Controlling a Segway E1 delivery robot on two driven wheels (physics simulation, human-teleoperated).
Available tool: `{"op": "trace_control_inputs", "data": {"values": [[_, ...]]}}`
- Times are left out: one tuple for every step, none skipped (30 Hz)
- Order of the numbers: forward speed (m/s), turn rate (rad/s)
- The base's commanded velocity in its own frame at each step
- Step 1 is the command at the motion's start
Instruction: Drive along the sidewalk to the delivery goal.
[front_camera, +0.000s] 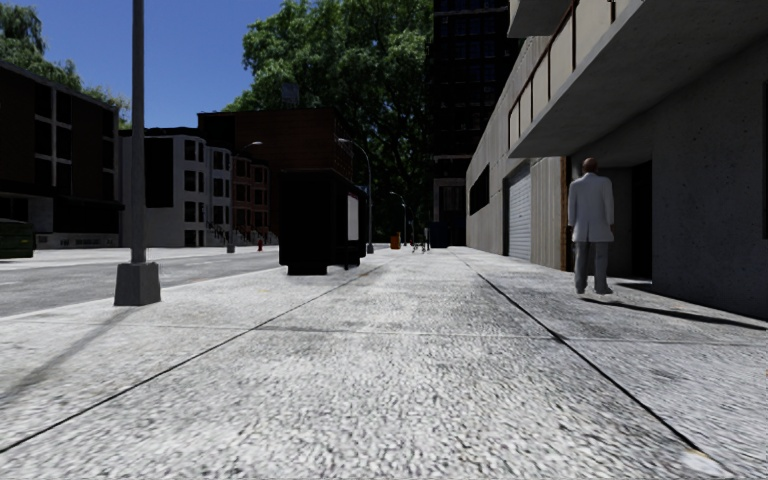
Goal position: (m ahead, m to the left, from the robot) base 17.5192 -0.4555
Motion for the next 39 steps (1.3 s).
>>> {"op": "trace_control_inputs", "data": {"values": [[2.00, 0.00], [2.00, 0.00], [2.00, 0.00], [2.00, 0.00], [2.00, 0.00], [2.00, 0.00], [2.00, 0.00], [2.00, 0.00], [2.00, 0.00], [2.00, 0.00], [2.00, 0.00], [2.00, 0.00], [2.00, 0.00], [2.00, 0.00], [2.00, 0.00], [2.00, 0.00], [2.00, 0.00], [2.00, 0.00], [2.00, 0.00], [2.00, 0.00], [2.00, 0.00], [2.00, 0.00], [2.00, 0.00], [2.00, 0.00], [2.00, 0.00], [2.00, 0.00], [2.00, 0.00], [2.00, 0.00], [2.00, 0.00], [2.00, 0.00], [2.00, 0.00], [2.00, 0.00], [2.00, 0.00], [2.00, 0.00], [2.00, 0.00], [2.00, 0.00], [2.00, 0.00], [2.00, 0.00], [2.00, 0.00]]}}
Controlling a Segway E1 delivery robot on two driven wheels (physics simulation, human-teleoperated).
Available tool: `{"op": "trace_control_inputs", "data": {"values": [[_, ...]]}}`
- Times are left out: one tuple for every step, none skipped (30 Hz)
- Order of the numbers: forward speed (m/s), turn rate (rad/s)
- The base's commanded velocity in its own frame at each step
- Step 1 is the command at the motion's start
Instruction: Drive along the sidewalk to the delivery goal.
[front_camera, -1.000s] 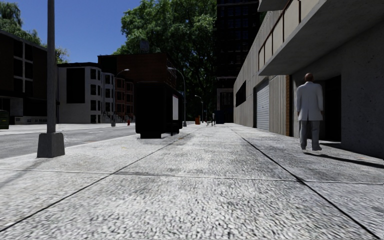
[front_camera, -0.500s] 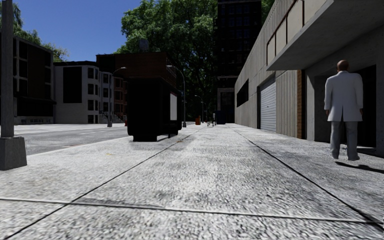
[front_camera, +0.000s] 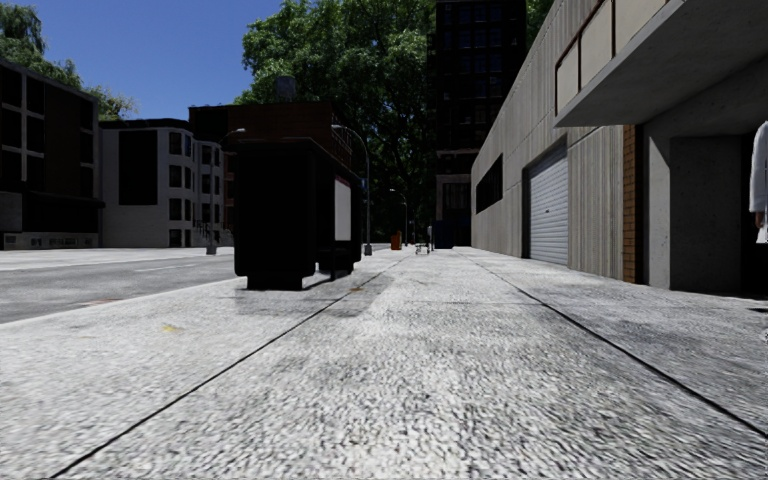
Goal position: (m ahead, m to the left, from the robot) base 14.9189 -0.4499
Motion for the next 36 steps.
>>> {"op": "trace_control_inputs", "data": {"values": [[2.00, 0.00], [2.00, 0.00], [2.00, 0.00], [2.00, 0.00], [2.00, 0.00], [2.00, 0.00], [2.00, 0.00], [2.00, 0.00], [2.00, 0.00], [2.00, 0.00], [2.00, 0.00], [2.00, 0.00], [2.00, 0.00], [2.00, 0.00], [2.00, 0.00], [2.00, 0.00], [2.00, 0.00], [2.00, 0.00], [2.00, 0.00], [2.00, 0.00], [2.00, 0.00], [2.00, 0.00], [2.00, 0.00], [2.00, 0.00], [2.00, 0.00], [2.00, 0.00], [2.00, 0.00], [2.00, 0.00], [2.00, 0.00], [2.00, 0.00], [2.00, 0.00], [2.00, 0.00], [2.00, 0.00], [2.00, 0.00], [2.00, 0.00], [2.00, 0.00]]}}
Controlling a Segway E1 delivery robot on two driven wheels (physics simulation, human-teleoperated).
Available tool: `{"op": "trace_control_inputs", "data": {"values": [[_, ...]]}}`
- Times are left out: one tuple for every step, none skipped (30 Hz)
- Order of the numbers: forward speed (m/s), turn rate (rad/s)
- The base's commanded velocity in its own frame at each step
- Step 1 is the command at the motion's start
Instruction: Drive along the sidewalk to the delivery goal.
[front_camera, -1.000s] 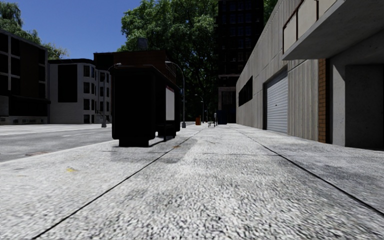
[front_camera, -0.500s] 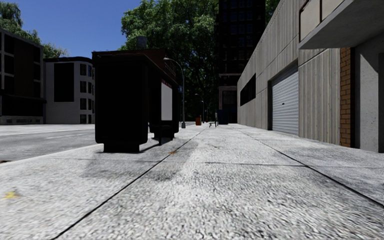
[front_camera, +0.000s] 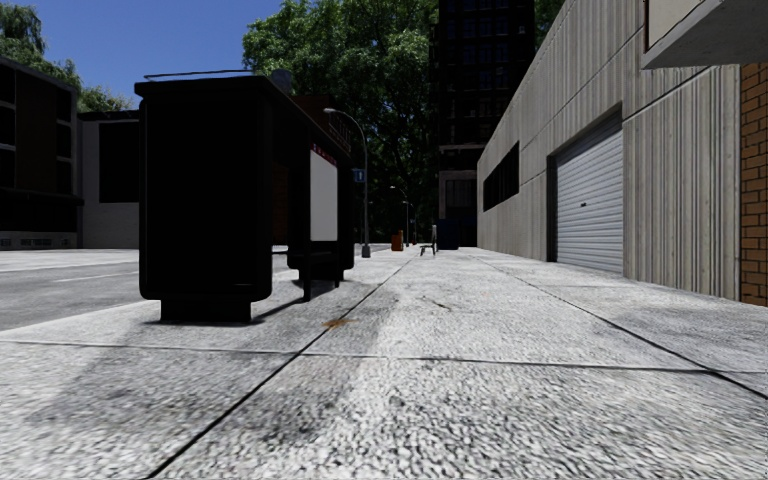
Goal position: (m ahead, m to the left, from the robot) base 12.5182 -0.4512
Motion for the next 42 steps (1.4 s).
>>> {"op": "trace_control_inputs", "data": {"values": [[2.00, 0.00], [2.00, 0.00], [2.00, 0.00], [2.00, 0.00], [2.00, 0.00], [2.00, 0.00], [2.00, 0.00], [2.00, 0.00], [2.00, 0.00], [2.00, 0.00], [2.00, 0.00], [2.00, 0.00], [2.00, 0.00], [2.00, 0.00], [2.00, 0.00], [2.00, 0.00], [2.00, 0.00], [2.00, 0.00], [2.00, 0.00], [2.00, 0.00], [2.00, 0.00], [2.00, 0.00], [2.00, 0.00], [2.00, 0.00], [2.00, 0.00], [2.00, 0.00], [2.00, 0.00], [2.00, 0.00], [2.00, 0.00], [2.00, 0.00], [2.00, 0.00], [2.00, 0.00], [2.00, -0.07], [2.00, -0.07], [2.00, -0.10], [2.00, -0.12], [2.00, -0.15], [2.00, -0.15], [2.00, -0.18], [2.00, -0.20], [2.00, -0.20], [2.00, -0.20]]}}
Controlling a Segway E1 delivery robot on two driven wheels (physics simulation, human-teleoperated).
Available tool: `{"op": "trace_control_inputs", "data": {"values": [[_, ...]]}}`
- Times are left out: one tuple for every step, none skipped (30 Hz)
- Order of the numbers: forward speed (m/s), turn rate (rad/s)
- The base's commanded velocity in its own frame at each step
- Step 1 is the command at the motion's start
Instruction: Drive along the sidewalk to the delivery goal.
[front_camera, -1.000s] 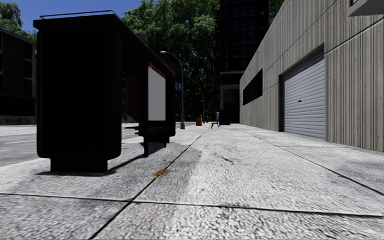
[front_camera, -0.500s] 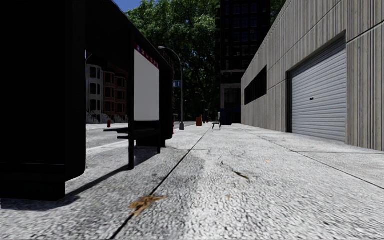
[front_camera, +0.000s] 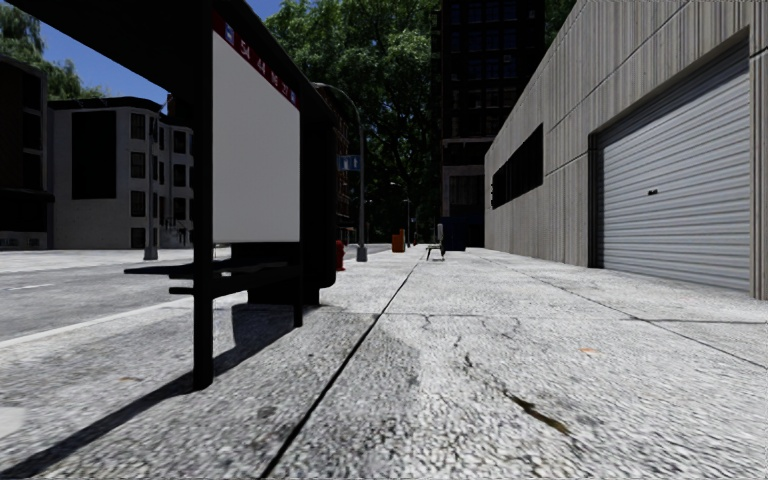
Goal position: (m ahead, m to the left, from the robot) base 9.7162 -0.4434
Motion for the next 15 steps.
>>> {"op": "trace_control_inputs", "data": {"values": [[2.00, -0.21], [2.00, -0.21], [2.00, -0.21], [2.00, -0.21], [2.00, -0.21], [2.00, -0.21], [2.00, -0.21], [2.00, -0.21], [2.00, -0.21], [2.00, -0.21], [2.00, -0.21], [2.00, -0.21], [2.00, -0.21], [2.00, -0.21], [2.00, -0.21]]}}
